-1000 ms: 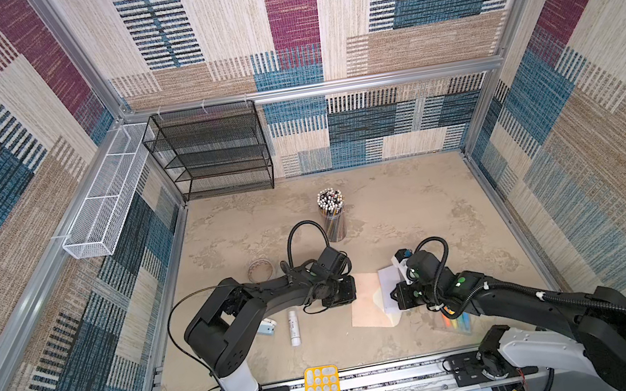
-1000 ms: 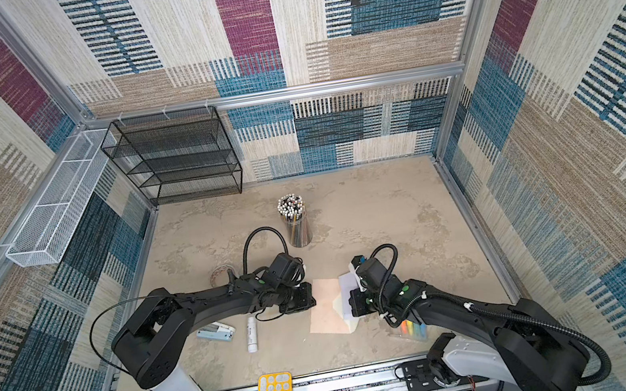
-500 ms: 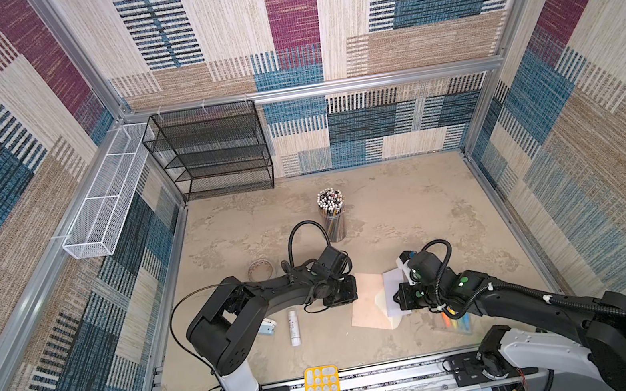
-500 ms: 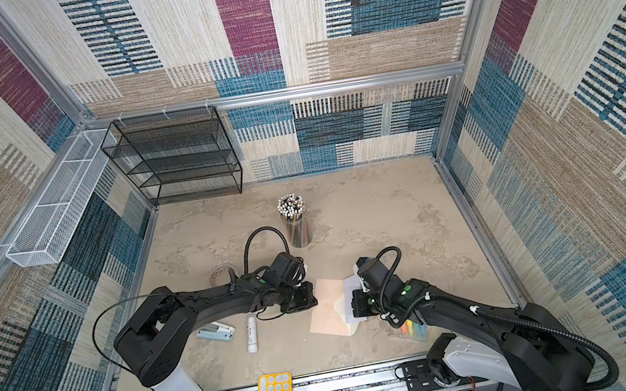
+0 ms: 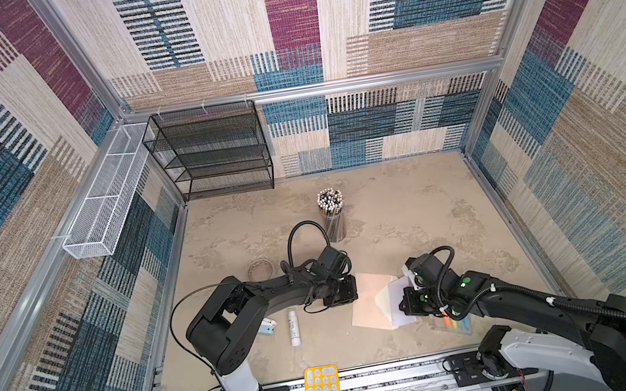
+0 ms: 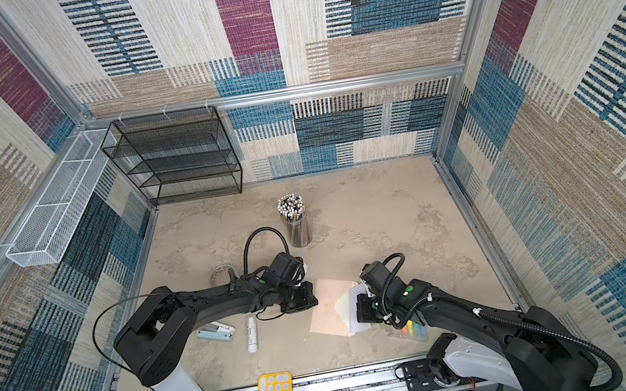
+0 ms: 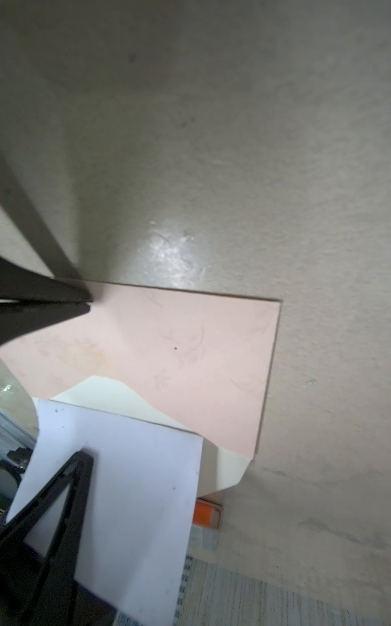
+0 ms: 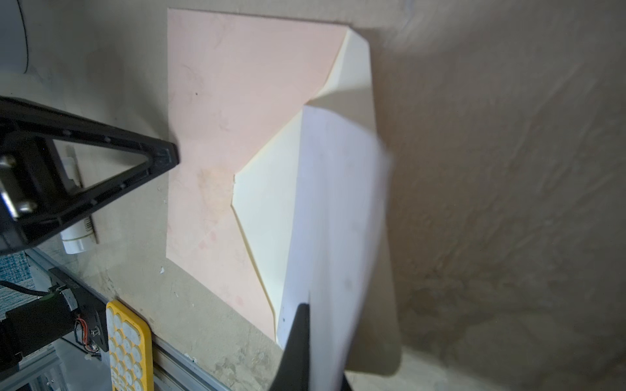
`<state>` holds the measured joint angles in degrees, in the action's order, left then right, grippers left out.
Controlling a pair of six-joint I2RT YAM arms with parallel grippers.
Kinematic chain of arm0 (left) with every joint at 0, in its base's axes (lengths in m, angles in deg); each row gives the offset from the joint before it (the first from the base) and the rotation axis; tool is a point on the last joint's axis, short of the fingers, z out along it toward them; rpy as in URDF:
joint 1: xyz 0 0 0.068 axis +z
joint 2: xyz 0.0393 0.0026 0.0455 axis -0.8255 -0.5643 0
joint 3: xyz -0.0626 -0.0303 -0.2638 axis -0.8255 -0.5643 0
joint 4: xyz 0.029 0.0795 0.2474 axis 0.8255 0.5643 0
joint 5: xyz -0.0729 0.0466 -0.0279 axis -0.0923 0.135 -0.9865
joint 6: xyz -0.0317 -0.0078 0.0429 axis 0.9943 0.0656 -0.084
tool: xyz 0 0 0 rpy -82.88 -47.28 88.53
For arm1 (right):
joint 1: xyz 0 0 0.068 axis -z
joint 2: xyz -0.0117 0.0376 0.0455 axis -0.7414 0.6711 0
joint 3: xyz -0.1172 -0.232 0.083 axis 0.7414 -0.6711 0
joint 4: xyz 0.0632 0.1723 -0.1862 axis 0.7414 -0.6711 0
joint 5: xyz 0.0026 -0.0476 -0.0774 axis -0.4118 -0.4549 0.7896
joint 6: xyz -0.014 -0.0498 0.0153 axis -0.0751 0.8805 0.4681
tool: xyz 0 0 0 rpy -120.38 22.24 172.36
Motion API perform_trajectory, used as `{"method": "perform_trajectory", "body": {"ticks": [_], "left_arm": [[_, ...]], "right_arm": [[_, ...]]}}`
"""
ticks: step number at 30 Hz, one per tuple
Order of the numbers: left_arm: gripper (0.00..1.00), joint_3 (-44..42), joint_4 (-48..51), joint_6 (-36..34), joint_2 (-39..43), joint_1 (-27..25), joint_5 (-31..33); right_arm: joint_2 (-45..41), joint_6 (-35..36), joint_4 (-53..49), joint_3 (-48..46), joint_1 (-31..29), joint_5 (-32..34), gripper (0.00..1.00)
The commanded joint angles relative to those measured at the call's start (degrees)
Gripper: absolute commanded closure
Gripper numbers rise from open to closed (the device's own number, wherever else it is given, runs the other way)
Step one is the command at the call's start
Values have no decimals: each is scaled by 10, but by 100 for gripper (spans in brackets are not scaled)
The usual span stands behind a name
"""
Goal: Place the letter into the envelope and seal it
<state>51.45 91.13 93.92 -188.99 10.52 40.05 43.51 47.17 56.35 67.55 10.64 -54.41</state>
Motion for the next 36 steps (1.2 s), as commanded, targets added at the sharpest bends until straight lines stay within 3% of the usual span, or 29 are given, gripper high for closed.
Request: {"method": "perform_trajectory", "body": {"ticks": [1,19,36], "left_arm": [[92,-10,85,-17,-11,1,51],[92,-19,77,-15,-1,1,44],[92,-17,77,-24,-7,1,38]], "right_arm": [[9,-6,8,-6,0,-6,100],[43,-21,42,2,2,-12,100],[95,9,54,29,19,-11,100]]}}
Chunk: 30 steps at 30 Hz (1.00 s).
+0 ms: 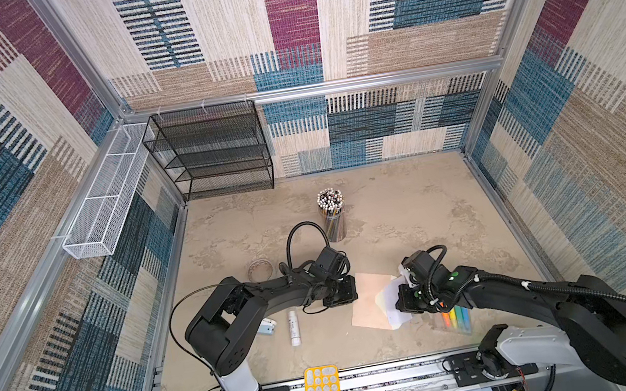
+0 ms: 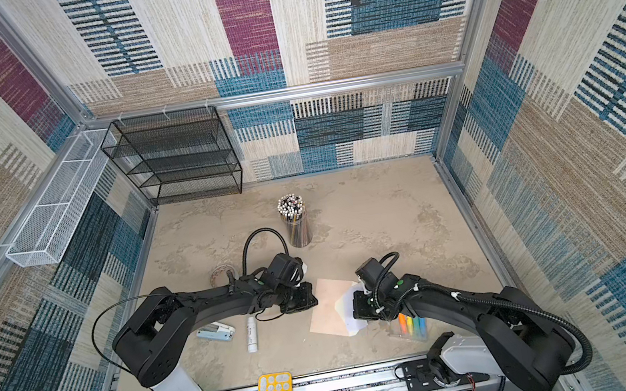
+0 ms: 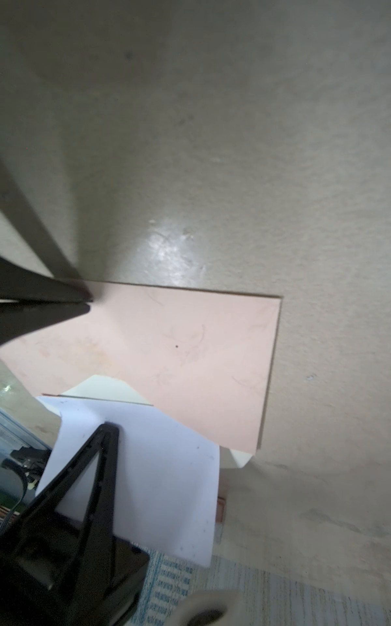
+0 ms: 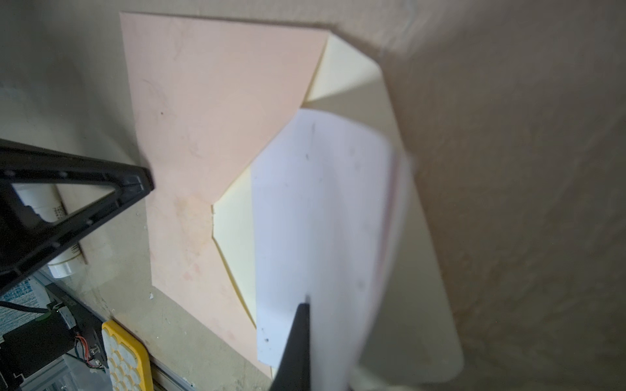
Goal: Place the letter into the envelope and seal it
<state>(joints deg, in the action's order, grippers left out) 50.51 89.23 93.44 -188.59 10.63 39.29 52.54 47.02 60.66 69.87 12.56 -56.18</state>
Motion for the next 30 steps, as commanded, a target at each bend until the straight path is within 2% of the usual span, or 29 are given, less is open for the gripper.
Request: {"method": "perform_trajectory", "body": {"ticks": [1,17,30], "left_arm": [[92,-8,98,-20,-12,0,46],[92,7,112,-35,-24,3,47],[92,14,111,-33,-29,2,37]], "right_arm": [[4,13,6,8,-1,10,100],[-18,46,-73,43,0,70,100],[-6,55,-52,36,-1,66,100]]}}
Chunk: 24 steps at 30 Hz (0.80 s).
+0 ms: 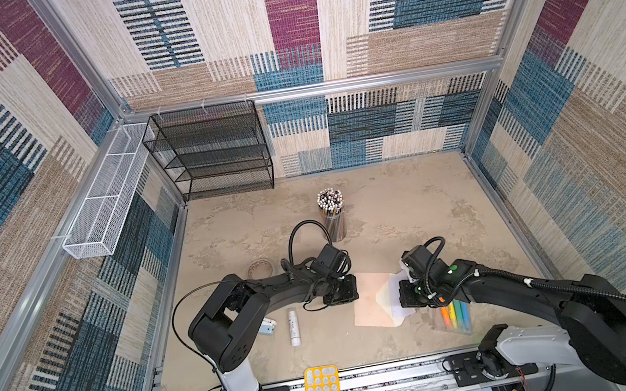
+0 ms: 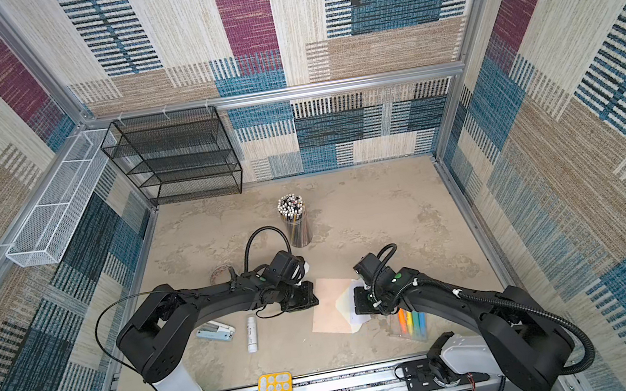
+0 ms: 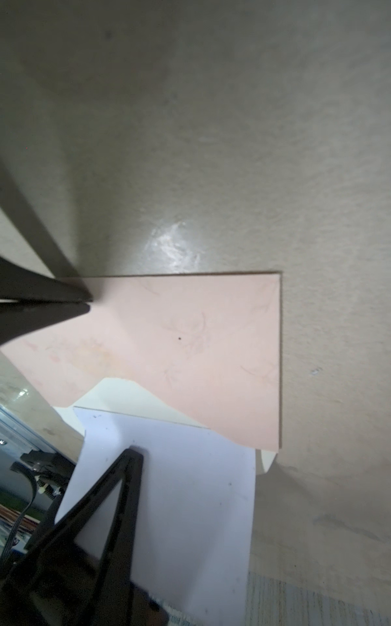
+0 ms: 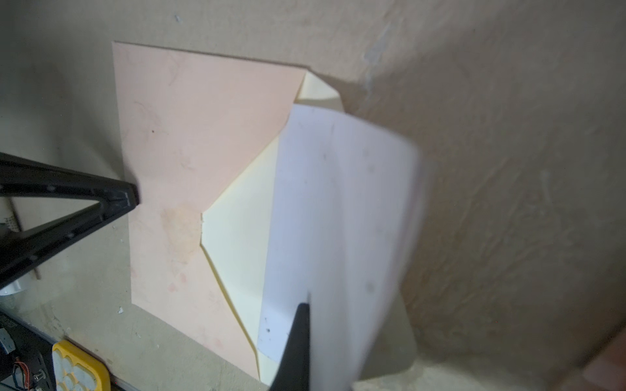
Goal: Place the letter into the envelope and seal it
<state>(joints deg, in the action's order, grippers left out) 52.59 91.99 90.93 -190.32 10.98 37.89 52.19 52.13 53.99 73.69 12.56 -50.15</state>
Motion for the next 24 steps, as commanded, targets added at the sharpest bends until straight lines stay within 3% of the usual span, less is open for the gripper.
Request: {"method": "perform_trajectory", "body": {"ticks": [1,24], "left_arm": [[92,-6,83,-7,-12,-2,51],[92,-12,68,-3,-9,-2,37]], "right_arm": [[-2,3,16,-2,-1,6,100],[8,3,54,-5,-21,-10,100]]}}
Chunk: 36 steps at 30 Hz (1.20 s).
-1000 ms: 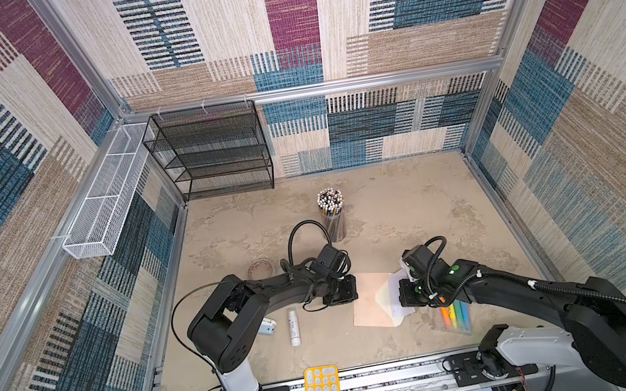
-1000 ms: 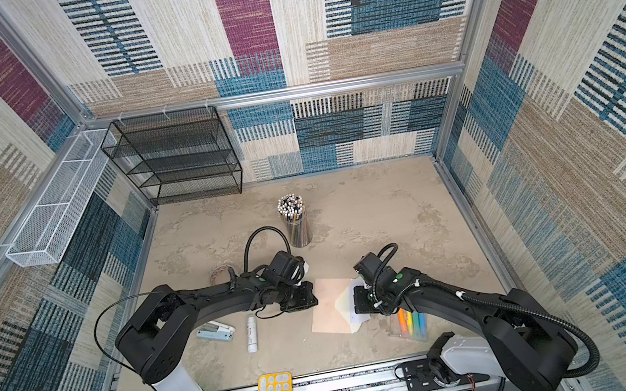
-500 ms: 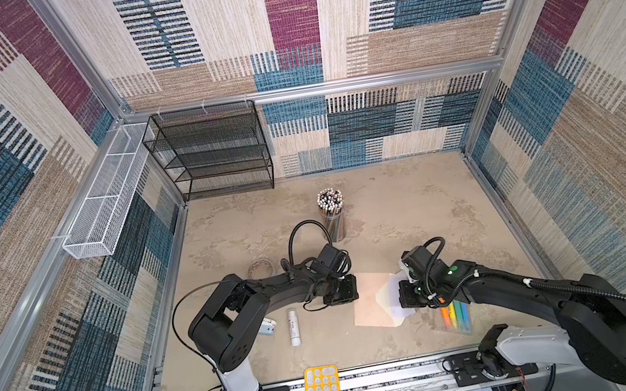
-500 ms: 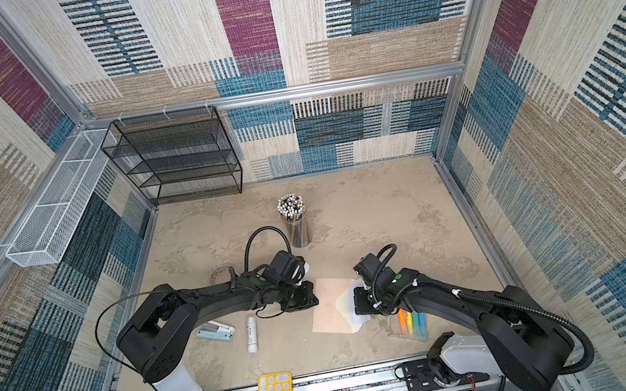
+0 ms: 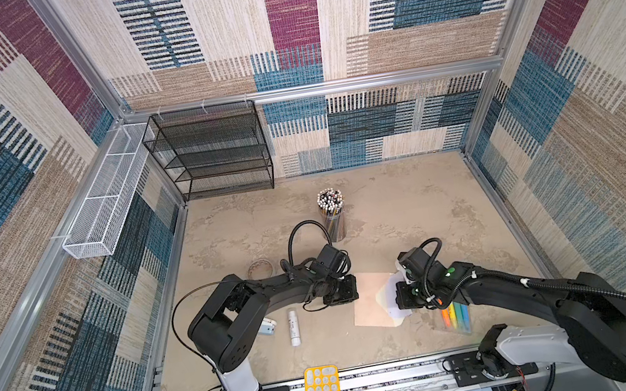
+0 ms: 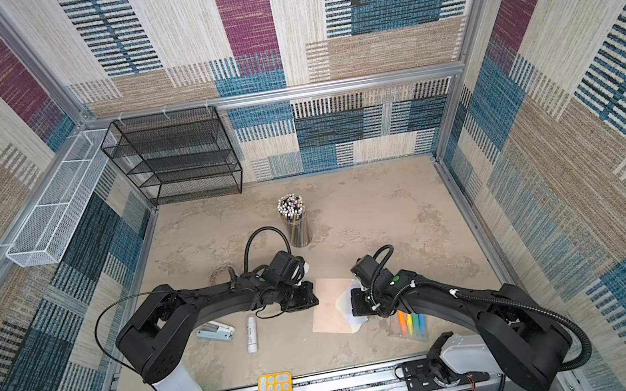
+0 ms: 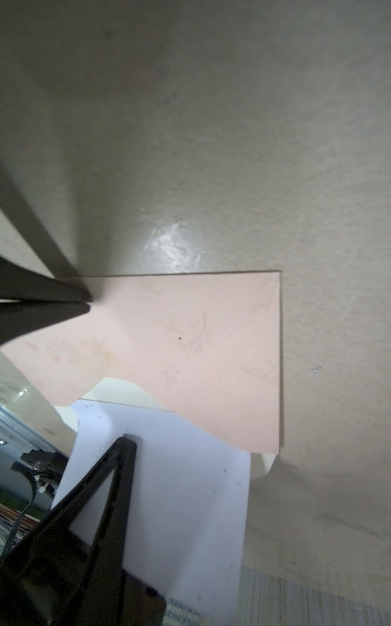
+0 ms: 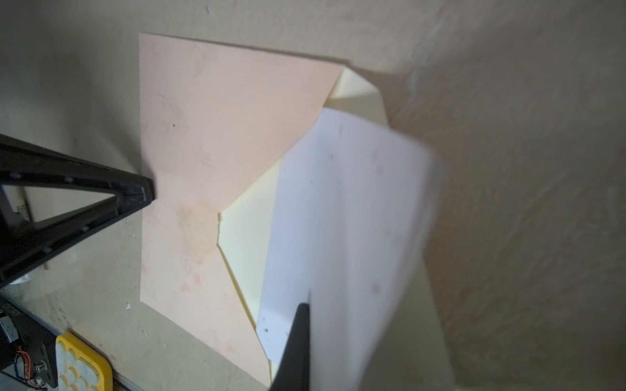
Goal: Place the letter into the envelope and seal it
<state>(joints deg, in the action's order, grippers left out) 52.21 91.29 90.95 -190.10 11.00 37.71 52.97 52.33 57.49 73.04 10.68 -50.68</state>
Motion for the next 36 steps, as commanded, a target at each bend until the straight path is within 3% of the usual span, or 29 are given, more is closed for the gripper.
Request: {"method": "perform_trajectory", "body": {"ticks": [1,36], "left_arm": [[92,-9,74,-3,-11,-2,38],[90,-22,77,-1,10,-2,38]], "right_arm": [[0,1,22,0,-2,-8,100],[27,-47,162,-43,4,-108,100]]}}
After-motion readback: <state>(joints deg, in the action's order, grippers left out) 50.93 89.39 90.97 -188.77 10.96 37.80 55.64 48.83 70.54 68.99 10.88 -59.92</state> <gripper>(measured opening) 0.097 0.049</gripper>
